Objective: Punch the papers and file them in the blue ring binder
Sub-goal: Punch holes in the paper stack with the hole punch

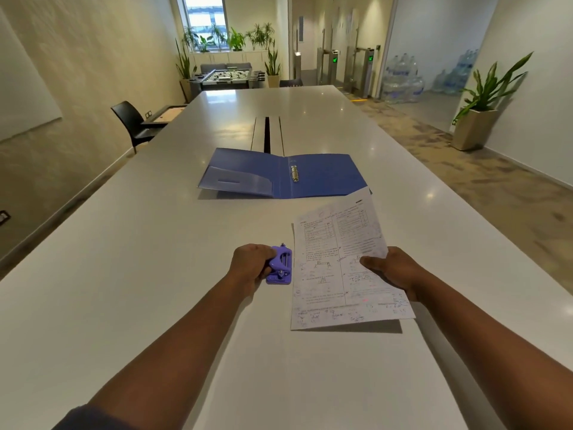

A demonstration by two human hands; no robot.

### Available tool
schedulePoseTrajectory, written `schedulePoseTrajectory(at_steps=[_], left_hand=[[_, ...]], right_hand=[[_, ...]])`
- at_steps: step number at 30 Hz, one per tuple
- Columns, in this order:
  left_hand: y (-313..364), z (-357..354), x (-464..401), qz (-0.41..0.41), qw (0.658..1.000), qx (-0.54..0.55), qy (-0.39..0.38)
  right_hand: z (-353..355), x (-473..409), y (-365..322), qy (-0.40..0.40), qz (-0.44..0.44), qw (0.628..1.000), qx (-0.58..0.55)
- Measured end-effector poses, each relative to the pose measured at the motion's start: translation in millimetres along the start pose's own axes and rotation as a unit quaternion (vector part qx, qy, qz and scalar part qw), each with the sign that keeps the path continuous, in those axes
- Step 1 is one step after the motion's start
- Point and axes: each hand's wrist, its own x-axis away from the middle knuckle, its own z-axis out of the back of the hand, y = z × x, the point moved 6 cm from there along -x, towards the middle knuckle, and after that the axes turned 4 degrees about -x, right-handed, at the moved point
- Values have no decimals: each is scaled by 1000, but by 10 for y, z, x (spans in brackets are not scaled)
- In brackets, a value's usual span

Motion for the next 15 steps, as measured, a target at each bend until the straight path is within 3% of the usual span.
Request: schedulePoseTrajectory(at_steps=[15], left_hand=[[-24,-4,-39,-15,999,-21,-18]], right_hand=[[2,-129,0,-17,-17,1000,-14]])
